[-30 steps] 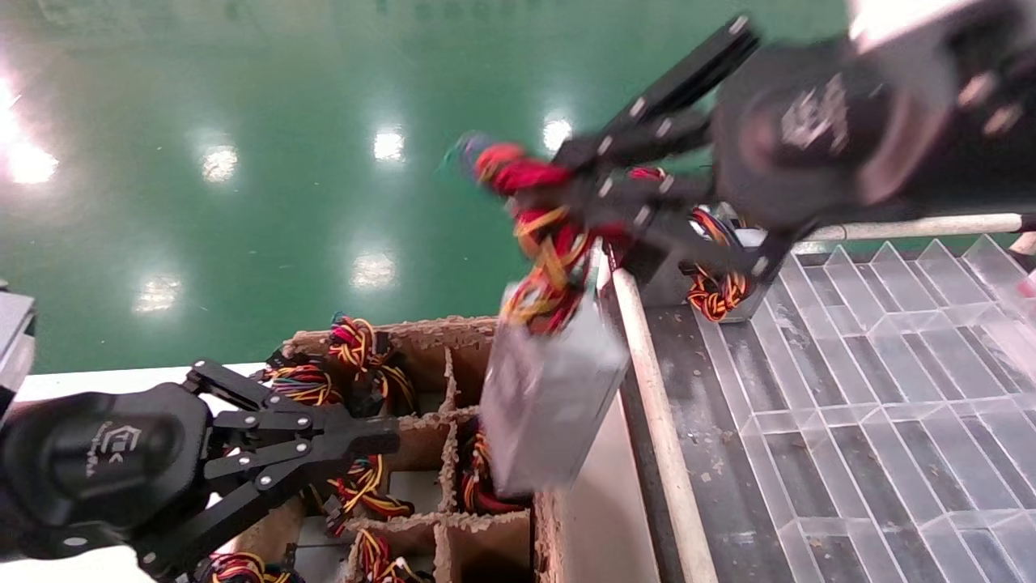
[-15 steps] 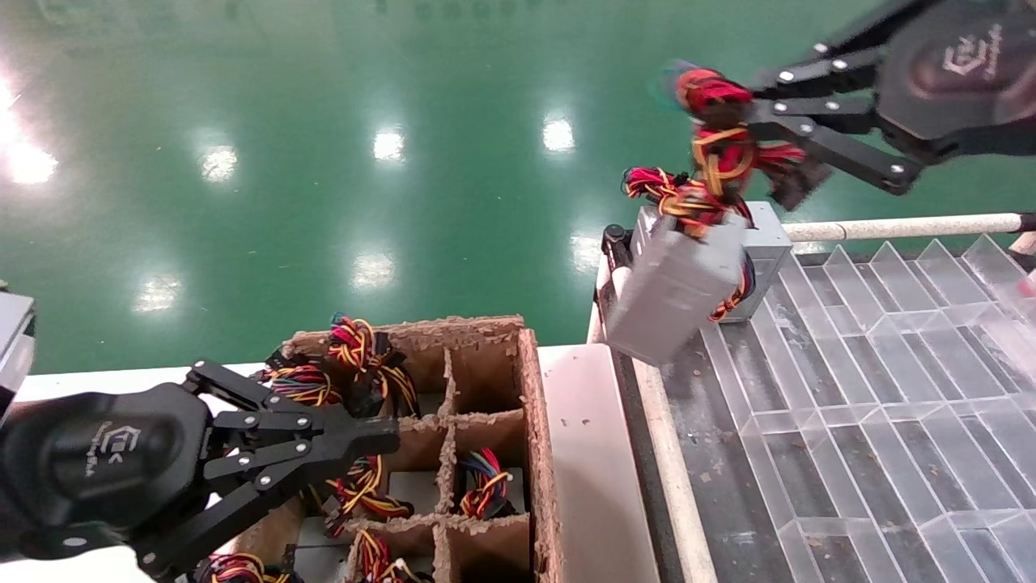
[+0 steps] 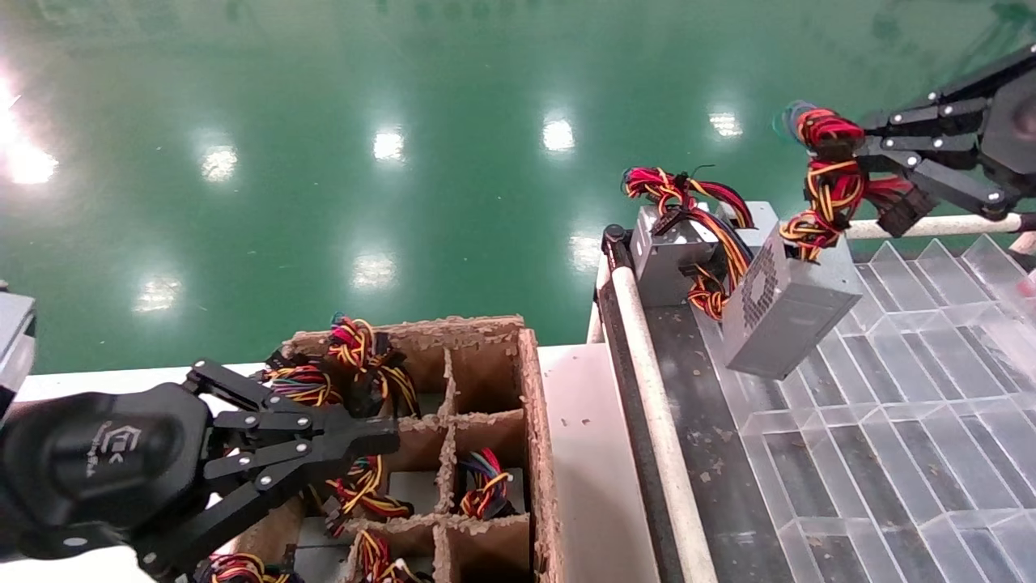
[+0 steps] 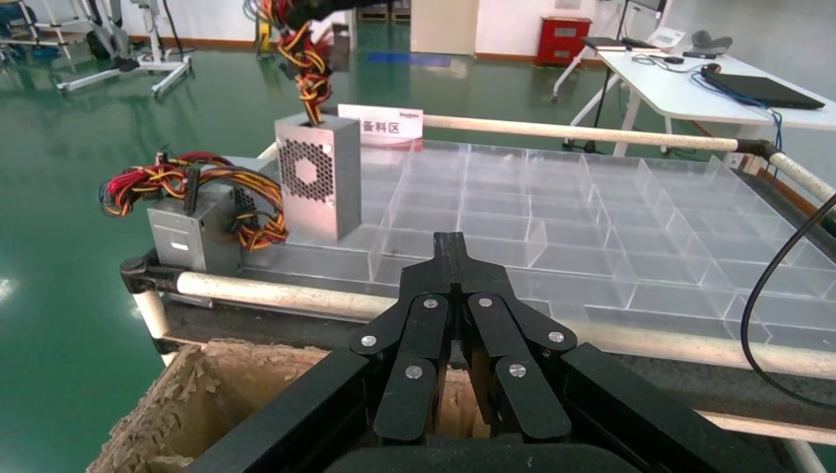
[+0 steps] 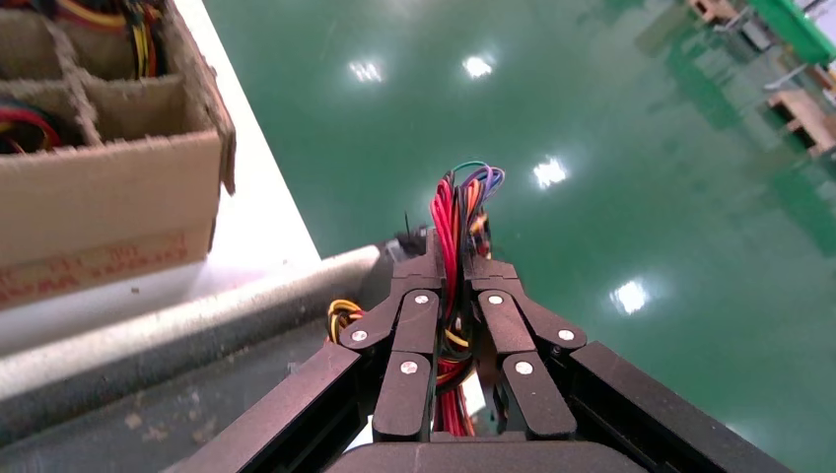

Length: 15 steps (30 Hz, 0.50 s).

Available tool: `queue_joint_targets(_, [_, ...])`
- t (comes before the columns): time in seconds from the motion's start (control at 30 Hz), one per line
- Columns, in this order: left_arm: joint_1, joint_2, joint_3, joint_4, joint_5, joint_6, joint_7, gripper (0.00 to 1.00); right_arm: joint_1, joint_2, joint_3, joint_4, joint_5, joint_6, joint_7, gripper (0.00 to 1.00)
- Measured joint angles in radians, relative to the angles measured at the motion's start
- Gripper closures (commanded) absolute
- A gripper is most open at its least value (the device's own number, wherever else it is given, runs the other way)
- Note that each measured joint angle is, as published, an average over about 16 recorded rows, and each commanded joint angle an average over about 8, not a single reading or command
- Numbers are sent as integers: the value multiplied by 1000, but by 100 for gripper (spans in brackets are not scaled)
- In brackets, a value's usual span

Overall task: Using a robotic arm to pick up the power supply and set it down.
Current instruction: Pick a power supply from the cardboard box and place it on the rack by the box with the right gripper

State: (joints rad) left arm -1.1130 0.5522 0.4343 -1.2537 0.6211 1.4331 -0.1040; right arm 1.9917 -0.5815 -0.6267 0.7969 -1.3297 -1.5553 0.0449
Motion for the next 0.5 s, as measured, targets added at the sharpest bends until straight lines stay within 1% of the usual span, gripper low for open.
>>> queue_joint_targets(0.23, [0, 0, 0, 0, 0, 0, 0, 100, 30, 11, -21, -70, -22, -9, -49, 100])
queue_joint_targets(0.5, [0, 0, 0, 0, 0, 0, 0, 100, 60, 28, -49, -117, -27, -17, -84, 100])
